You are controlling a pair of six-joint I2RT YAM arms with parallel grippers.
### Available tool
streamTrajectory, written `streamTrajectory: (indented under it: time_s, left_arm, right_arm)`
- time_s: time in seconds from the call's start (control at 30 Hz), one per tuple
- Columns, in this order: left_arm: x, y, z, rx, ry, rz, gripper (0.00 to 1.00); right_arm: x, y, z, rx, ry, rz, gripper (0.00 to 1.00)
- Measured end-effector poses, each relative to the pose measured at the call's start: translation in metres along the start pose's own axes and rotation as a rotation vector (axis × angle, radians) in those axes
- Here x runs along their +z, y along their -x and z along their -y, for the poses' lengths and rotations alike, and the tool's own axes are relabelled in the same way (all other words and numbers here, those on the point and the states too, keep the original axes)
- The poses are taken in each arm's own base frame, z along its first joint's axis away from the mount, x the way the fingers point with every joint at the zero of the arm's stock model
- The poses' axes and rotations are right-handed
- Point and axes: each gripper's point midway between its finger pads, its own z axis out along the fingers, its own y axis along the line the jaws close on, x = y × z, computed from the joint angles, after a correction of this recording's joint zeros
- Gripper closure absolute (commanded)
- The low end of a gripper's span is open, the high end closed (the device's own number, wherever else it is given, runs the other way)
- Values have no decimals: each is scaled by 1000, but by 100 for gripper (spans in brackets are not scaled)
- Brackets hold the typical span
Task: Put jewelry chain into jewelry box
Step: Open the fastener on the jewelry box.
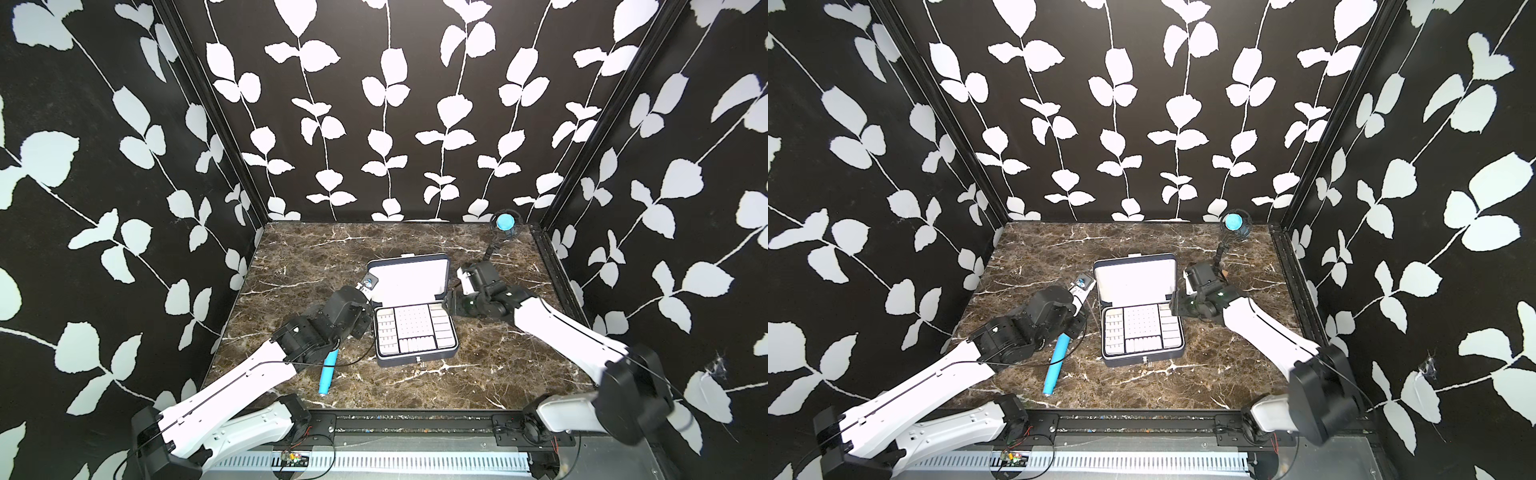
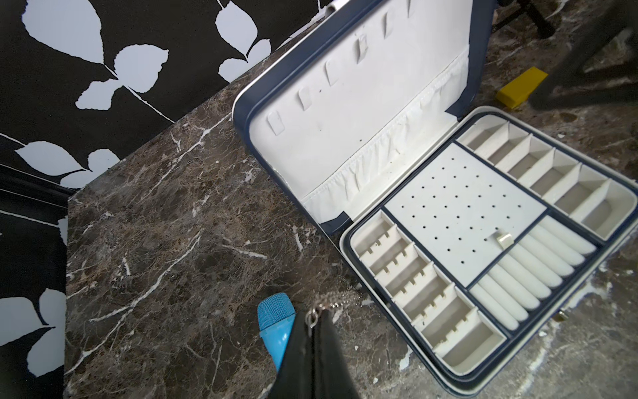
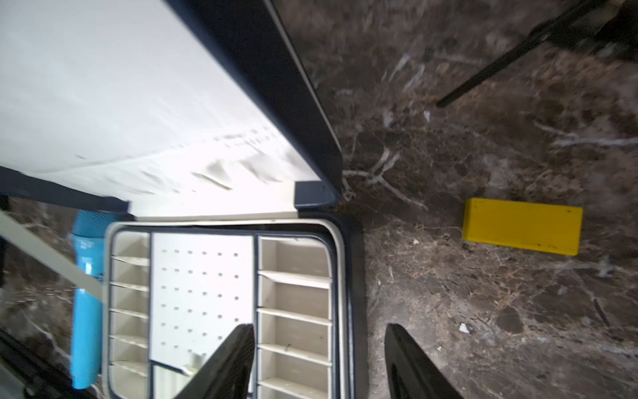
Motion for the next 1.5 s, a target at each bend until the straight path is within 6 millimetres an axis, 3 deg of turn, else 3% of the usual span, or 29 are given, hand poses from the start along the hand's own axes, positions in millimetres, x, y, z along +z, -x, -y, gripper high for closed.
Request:
streamTrajectory:
  time_s: [0.13, 0.23, 0.4, 0.53, 0.63, 1.0, 1.5]
  left_arm:
    - [-6, 2, -7, 29, 26, 13, 99]
    - [-8, 3, -11, 42, 44, 22, 99]
    - [-7, 5, -12, 52, 50, 26, 99]
    - [-3, 5, -10, 59, 49, 25, 99]
    - [0, 1, -8, 65, 45, 19, 99]
    - [7, -8, -2, 80, 27, 6, 99]
    - [9, -11, 1, 84, 15, 0, 99]
  right_arm:
    - [-28, 17, -39, 96, 93, 195, 36]
    - [-35, 24, -66, 218, 176, 306, 38]
    - [-2, 40, -92, 448, 225, 365, 39]
    - [30, 43, -99, 589, 239, 372, 38]
    - [41, 44, -100, 652, 245, 384, 38]
    - [35, 71, -115, 759, 341, 468, 35]
    - [45, 73, -119, 764, 345, 460, 35]
